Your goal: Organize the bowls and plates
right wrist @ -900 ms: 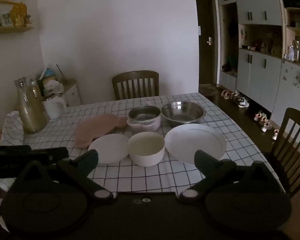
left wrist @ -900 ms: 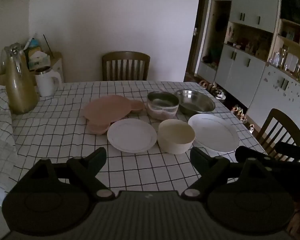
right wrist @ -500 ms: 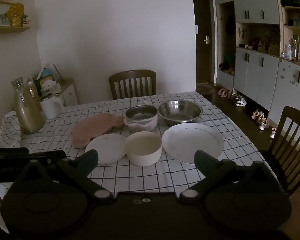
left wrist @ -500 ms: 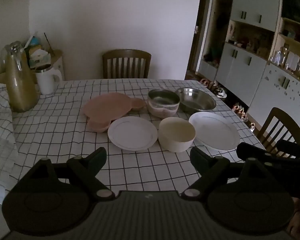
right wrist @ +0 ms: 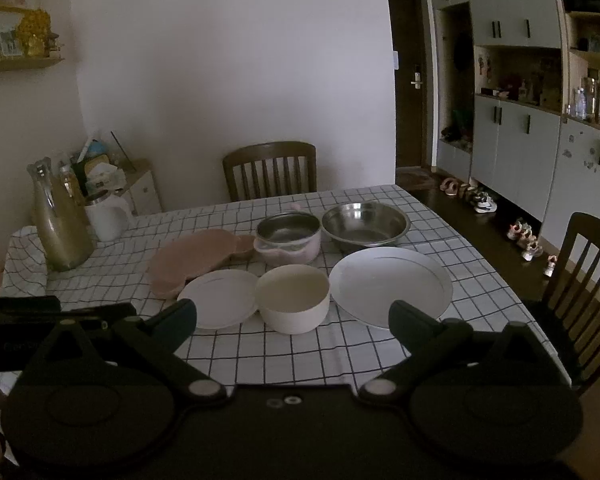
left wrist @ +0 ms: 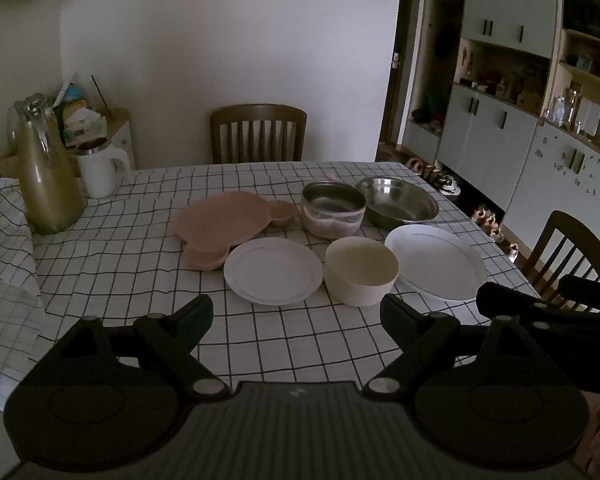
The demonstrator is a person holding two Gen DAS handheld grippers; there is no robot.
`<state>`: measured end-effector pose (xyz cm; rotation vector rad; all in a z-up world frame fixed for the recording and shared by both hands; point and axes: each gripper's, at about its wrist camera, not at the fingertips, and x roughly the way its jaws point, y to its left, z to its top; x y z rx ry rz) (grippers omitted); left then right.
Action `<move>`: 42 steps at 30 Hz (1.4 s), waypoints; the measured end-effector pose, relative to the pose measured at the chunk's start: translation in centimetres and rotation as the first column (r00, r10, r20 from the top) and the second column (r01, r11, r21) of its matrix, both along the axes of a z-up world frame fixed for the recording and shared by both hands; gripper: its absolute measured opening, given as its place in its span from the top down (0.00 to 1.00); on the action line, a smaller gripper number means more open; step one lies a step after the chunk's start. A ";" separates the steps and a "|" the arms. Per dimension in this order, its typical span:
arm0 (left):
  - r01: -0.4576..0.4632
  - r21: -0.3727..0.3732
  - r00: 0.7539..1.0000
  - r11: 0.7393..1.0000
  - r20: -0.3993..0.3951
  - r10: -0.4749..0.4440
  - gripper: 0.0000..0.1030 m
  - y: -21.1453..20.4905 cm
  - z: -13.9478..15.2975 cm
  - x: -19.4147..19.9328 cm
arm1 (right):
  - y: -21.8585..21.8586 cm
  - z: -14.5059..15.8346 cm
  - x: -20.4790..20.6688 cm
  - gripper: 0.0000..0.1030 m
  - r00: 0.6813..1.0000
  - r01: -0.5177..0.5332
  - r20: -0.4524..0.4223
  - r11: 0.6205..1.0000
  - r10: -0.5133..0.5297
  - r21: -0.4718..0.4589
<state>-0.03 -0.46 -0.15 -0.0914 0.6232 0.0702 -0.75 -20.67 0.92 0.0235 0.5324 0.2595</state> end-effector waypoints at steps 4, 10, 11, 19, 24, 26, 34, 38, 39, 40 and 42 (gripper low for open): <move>0.001 -0.013 1.000 1.000 0.004 -0.001 0.12 0.2 0.0 0.0 | 0.2 -0.1 0.0 0.00 1.000 0.005 -0.004 1.000 -0.005 -0.012; 0.003 -0.019 1.000 1.000 0.005 -0.003 0.12 0.5 0.1 0.1 | 0.5 0.0 0.0 0.00 1.000 0.016 0.003 1.000 -0.016 -0.026; 0.001 -0.018 1.000 1.000 0.006 -0.001 0.12 0.5 0.1 0.1 | 0.5 0.0 -0.1 0.00 1.000 0.016 0.005 0.999 -0.016 -0.029; 0.000 -0.018 1.000 1.000 0.013 0.000 0.12 0.6 0.1 0.1 | 0.7 0.1 -0.2 0.00 1.000 0.019 0.017 0.999 -0.019 -0.033; -0.003 -0.003 1.000 1.000 0.017 0.003 0.12 0.6 0.2 0.2 | 0.7 0.0 -0.3 0.00 1.000 0.021 0.019 0.999 -0.021 -0.034; -0.003 0.003 1.000 1.000 0.017 0.003 0.12 0.6 0.2 0.2 | 0.7 0.0 -0.3 0.00 1.000 0.022 0.017 0.999 -0.022 -0.035; -0.004 0.001 1.000 1.000 0.006 0.004 0.12 0.6 0.0 0.4 | 0.9 0.0 -0.1 0.00 0.999 0.032 0.013 0.999 -0.032 -0.041; -0.003 -0.003 1.000 1.000 -0.005 0.003 0.12 0.5 -0.1 0.8 | 0.8 0.0 0.1 0.00 0.999 0.034 0.008 0.999 -0.034 -0.043; -0.003 -0.001 1.000 1.000 -0.008 0.003 0.12 0.3 -0.2 0.8 | 0.8 -0.1 0.2 0.00 0.999 0.034 0.007 0.999 -0.034 -0.042; -0.003 0.001 1.000 1.000 -0.014 0.003 0.12 0.2 -0.2 1.0 | 0.8 0.0 0.2 0.00 0.999 0.034 0.006 0.998 -0.034 -0.043; -0.002 0.002 1.000 1.000 -0.022 0.002 0.12 0.0 -0.3 1.2 | 0.7 -0.1 0.3 0.00 0.999 0.034 0.005 0.999 -0.033 -0.042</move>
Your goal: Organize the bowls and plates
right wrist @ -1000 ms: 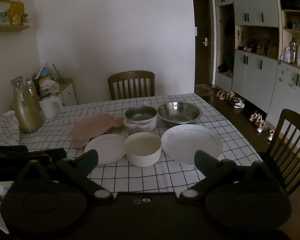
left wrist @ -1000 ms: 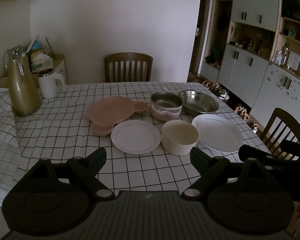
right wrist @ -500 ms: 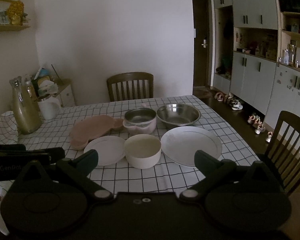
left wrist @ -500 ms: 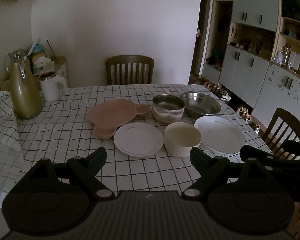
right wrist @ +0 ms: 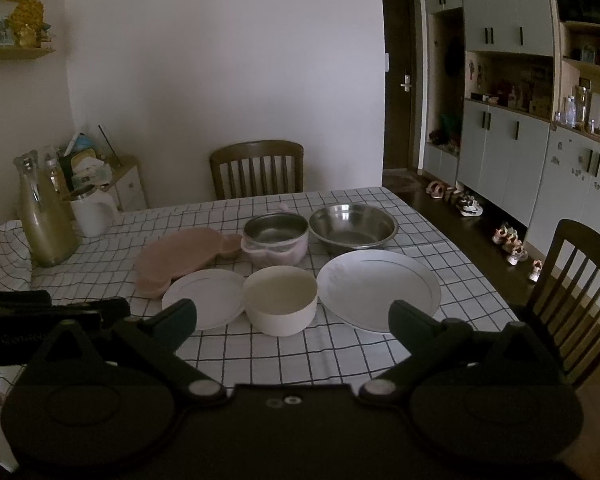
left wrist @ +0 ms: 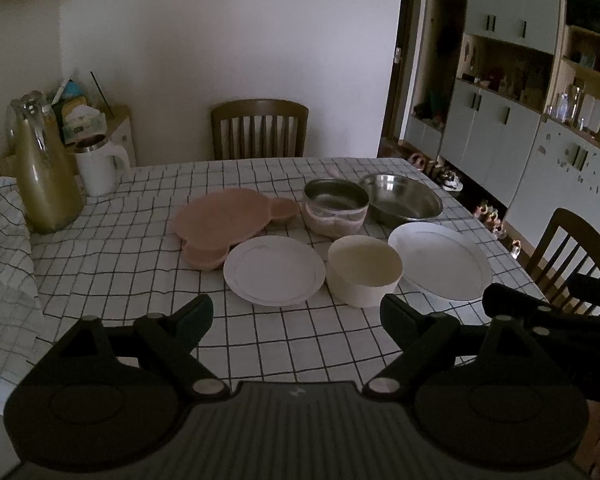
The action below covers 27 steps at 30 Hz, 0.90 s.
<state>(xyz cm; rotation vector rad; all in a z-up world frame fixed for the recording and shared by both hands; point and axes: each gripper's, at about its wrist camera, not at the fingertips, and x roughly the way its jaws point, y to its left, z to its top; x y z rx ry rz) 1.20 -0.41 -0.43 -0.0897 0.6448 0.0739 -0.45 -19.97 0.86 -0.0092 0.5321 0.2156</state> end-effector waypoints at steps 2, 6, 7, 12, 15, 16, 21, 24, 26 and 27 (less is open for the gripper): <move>-0.004 0.004 1.000 1.000 -0.003 0.004 0.12 -0.2 0.0 0.2 | -0.2 -0.1 0.2 0.00 1.000 -0.002 -0.002 1.000 0.002 0.003; -0.012 0.030 1.000 0.999 0.004 0.012 0.12 -0.9 0.3 0.6 | -0.6 0.0 0.6 0.00 1.000 -0.013 0.003 1.000 0.013 0.004; -0.014 0.035 1.000 0.999 0.008 0.014 0.12 -1.1 0.3 0.6 | -0.7 0.1 0.7 0.00 1.000 -0.016 0.006 1.000 0.016 0.003; -0.031 0.041 1.000 0.999 0.007 0.031 0.12 -1.8 1.0 1.5 | -1.4 0.6 1.8 0.01 0.999 -0.037 0.016 0.999 0.037 -0.008; -0.052 0.037 0.999 0.998 0.007 0.051 0.12 -2.1 1.6 2.0 | -2.2 1.1 2.7 0.01 0.999 -0.044 0.010 0.999 0.044 -0.007; -0.057 0.032 0.998 0.998 0.005 0.057 0.12 -2.3 1.7 2.2 | -2.4 1.2 3.0 0.02 0.999 -0.047 0.006 0.999 0.047 -0.007; -0.072 0.026 0.997 0.997 -0.009 0.073 0.12 -3.1 2.1 2.8 | -3.2 1.5 4.0 0.02 0.997 -0.076 -0.003 0.997 0.076 -0.009; -0.080 0.025 0.997 0.996 -0.018 0.080 0.12 -3.5 2.0 3.1 | -3.7 1.5 4.5 0.02 0.996 -0.088 -0.013 0.996 0.088 -0.007; -0.085 0.023 0.996 0.996 -0.023 0.086 0.12 -3.8 2.0 3.4 | -4.1 1.5 4.8 0.02 0.996 -0.093 -0.017 0.996 0.092 -0.002; -0.088 0.024 0.996 0.996 -0.025 0.089 0.12 -3.9 2.0 3.5 | -4.2 1.5 4.9 0.02 0.995 -0.093 -0.018 0.996 0.093 -0.001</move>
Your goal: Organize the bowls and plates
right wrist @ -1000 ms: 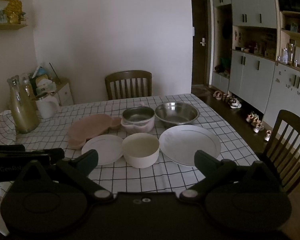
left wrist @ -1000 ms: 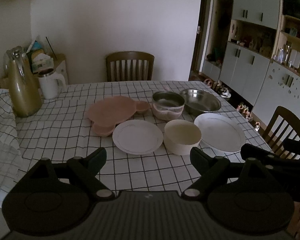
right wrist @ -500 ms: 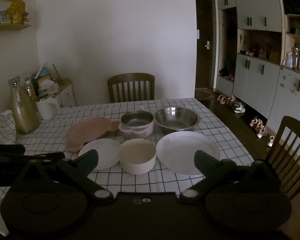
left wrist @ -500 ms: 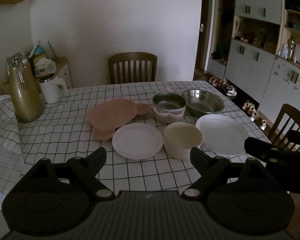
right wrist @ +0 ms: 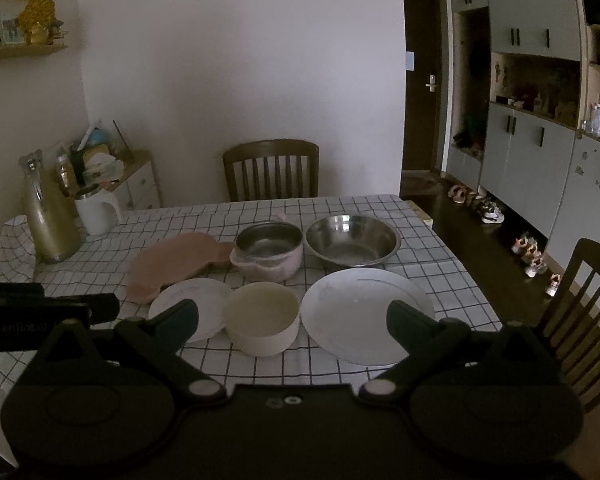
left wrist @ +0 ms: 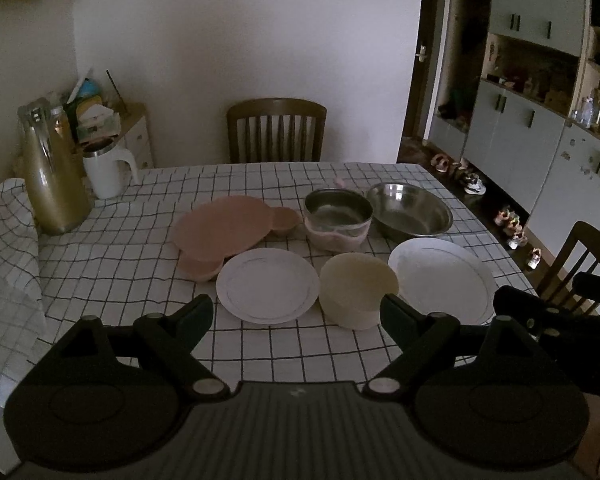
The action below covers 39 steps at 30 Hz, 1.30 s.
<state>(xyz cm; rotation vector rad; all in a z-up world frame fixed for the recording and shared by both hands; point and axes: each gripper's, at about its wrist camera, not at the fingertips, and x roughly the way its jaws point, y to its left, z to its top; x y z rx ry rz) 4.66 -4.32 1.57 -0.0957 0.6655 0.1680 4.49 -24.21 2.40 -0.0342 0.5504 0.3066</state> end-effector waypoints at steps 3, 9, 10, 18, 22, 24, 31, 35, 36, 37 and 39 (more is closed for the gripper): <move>-0.006 0.002 1.000 1.000 -0.007 0.006 0.12 -0.4 0.0 0.4 | -0.4 -0.1 0.6 0.02 1.000 -0.004 -0.012 1.000 0.004 0.003; -0.015 -0.005 1.000 1.000 -0.020 0.015 0.12 -1.1 -0.3 1.6 | -1.1 -0.2 1.7 0.02 1.000 -0.016 -0.022 1.000 0.016 -0.001; -0.015 -0.005 1.000 1.000 -0.024 0.015 0.12 -1.3 -0.4 1.9 | -1.2 -0.3 1.9 0.02 1.000 -0.018 -0.023 1.000 0.018 -0.002; -0.030 -0.055 0.996 0.998 -0.089 0.025 0.12 -3.1 -2.5 6.1 | -3.2 -1.1 5.5 0.02 0.998 -0.039 -0.058 0.999 0.039 -0.012; -0.042 -0.105 0.990 0.994 -0.139 0.027 0.12 -4.6 -4.4 9.3 | -5.0 -2.3 9.3 0.02 0.996 -0.043 -0.083 0.999 0.041 -0.033; -0.044 -0.121 0.987 0.992 -0.156 0.025 0.12 -5.6 -5.3 10.9 | -6.0 -3.1 11.6 0.04 0.994 -0.047 -0.104 0.997 0.041 -0.055; -0.070 -0.141 0.976 0.988 -0.214 0.038 0.13 -8.4 -7.7 15.5 | -8.7 -6.7 18.9 0.09 0.980 -0.080 -0.190 0.991 0.059 -0.107; -0.074 -0.165 0.964 0.983 -0.263 0.028 0.13 -9.7 -8.9 17.2 | -9.3 -8.4 22.2 0.14 0.964 -0.122 -0.251 0.985 0.089 -0.121; -0.070 -0.172 0.962 0.983 -0.271 0.021 0.13 -10.0 -9.2 17.5 | -9.4 -8.9 22.9 0.17 0.959 -0.134 -0.268 0.983 0.097 -0.124; -0.069 -0.174 0.960 0.982 -0.281 0.018 0.17 -10.3 -9.5 17.7 | -9.5 -9.2 23.5 0.18 0.955 -0.141 -0.280 0.982 0.102 -0.125; -0.081 -0.179 0.952 0.981 -0.306 0.023 0.21 -10.7 -10.1 18.5 | -9.6 -9.9 24.8 0.20 0.947 -0.150 -0.303 0.979 0.103 -0.136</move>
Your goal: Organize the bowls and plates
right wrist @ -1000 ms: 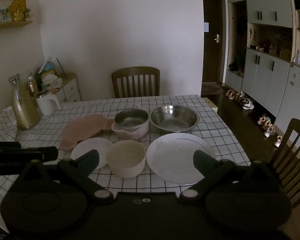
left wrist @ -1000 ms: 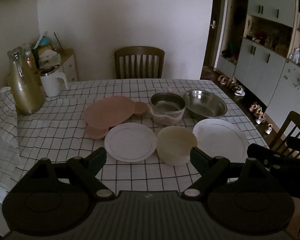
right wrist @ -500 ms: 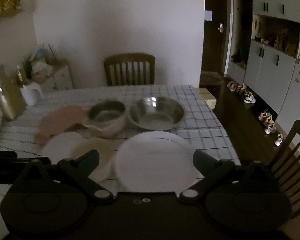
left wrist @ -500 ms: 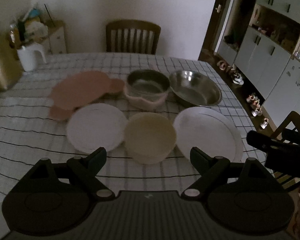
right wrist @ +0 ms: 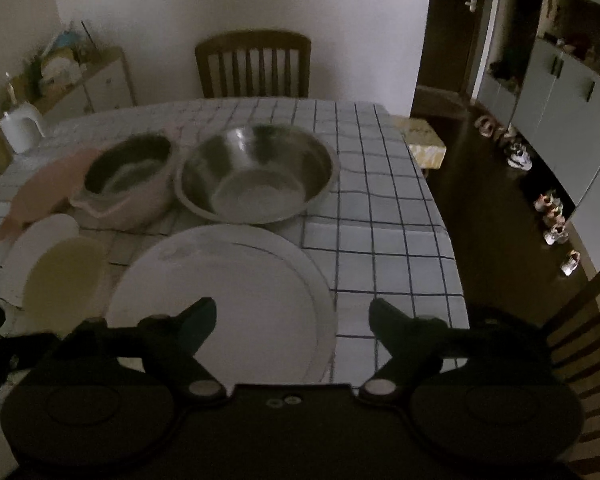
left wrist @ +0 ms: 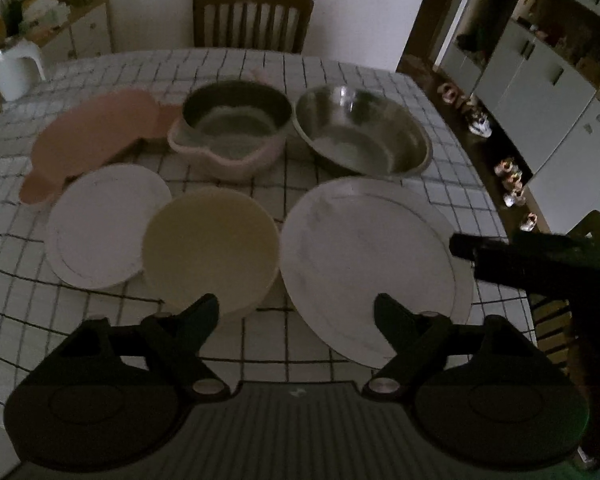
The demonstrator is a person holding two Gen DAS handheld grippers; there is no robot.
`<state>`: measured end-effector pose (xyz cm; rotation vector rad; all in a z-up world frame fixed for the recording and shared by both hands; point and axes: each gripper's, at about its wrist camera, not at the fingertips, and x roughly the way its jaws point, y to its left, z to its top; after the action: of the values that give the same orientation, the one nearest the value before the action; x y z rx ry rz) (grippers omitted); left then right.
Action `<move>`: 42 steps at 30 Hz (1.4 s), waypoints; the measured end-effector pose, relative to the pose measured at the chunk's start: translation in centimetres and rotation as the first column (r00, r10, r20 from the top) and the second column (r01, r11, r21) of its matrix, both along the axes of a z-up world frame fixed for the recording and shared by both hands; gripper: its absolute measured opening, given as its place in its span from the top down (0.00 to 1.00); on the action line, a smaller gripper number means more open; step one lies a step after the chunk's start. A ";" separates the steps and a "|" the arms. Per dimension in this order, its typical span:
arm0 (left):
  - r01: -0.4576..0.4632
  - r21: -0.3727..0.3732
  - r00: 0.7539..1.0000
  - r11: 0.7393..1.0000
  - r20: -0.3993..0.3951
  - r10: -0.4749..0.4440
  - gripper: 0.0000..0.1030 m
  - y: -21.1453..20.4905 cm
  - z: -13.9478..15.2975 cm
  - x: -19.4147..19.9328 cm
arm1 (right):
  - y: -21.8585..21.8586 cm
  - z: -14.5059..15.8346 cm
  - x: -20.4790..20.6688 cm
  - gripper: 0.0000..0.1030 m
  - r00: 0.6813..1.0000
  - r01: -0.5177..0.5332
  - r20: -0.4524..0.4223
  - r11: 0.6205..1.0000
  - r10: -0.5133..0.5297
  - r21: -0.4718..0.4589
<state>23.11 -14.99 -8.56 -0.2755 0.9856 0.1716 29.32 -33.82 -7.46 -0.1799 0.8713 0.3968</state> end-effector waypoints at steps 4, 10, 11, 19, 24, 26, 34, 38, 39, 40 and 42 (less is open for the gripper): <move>-0.033 -0.020 0.998 0.999 -0.049 0.032 0.31 -0.2 -1.3 1.3 | 0.0 -1.0 2.3 0.22 0.998 -0.045 -0.038 0.999 0.044 -0.022; -0.062 -0.024 0.994 0.998 -0.089 0.060 0.36 -0.6 -3.0 2.4 | -0.1 -2.5 5.8 0.28 0.990 -0.094 -0.110 0.995 0.089 -0.041; -0.062 -0.022 0.994 0.998 -0.091 0.059 0.37 -0.7 -3.2 2.5 | -0.2 -2.7 6.4 0.30 0.988 -0.102 -0.124 0.994 0.097 -0.040; -0.093 -0.031 0.988 0.995 -0.123 0.089 0.48 -0.6 -4.7 3.4 | -0.4 -4.3 9.3 0.50 0.967 -0.136 -0.220 0.990 0.129 -0.018; -0.093 -0.047 0.986 0.995 -0.140 0.086 0.60 -0.7 -5.4 3.9 | -0.4 -5.0 10.4 0.65 0.952 -0.153 -0.268 0.988 0.147 -0.001; -0.092 -0.044 0.986 0.995 -0.142 0.085 0.63 -0.7 -5.5 4.1 | -0.7 -5.3 10.7 0.69 0.945 -0.149 -0.292 0.988 0.150 0.024; -0.085 -0.060 0.986 0.995 -0.147 0.076 0.82 -0.6 -5.9 4.3 | -1.5 -5.5 10.6 0.90 0.923 -0.153 -0.342 0.983 0.178 0.098; -0.083 -0.050 0.987 0.995 -0.143 0.075 0.86 -0.6 -5.9 4.2 | -1.7 -5.5 10.5 0.90 0.923 -0.151 -0.342 0.983 0.178 0.104; -0.081 -0.047 0.987 0.996 -0.142 0.074 0.87 -0.6 -5.9 4.2 | -1.8 -5.4 10.4 0.90 0.922 -0.149 -0.343 0.983 0.177 0.106; -0.077 -0.040 0.988 0.996 -0.140 0.071 0.87 -0.6 -5.9 4.2 | -1.9 -5.4 10.3 0.91 0.923 -0.148 -0.343 0.983 0.176 0.107; -0.070 -0.031 0.988 0.997 -0.139 0.065 0.87 -0.7 -5.9 4.1 | -2.0 -5.4 9.9 0.91 0.925 -0.150 -0.337 0.983 0.177 0.104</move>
<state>27.18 -15.71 -14.46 -0.3341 1.1176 0.2376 39.23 -35.86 -12.86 -0.1137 1.1902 0.6305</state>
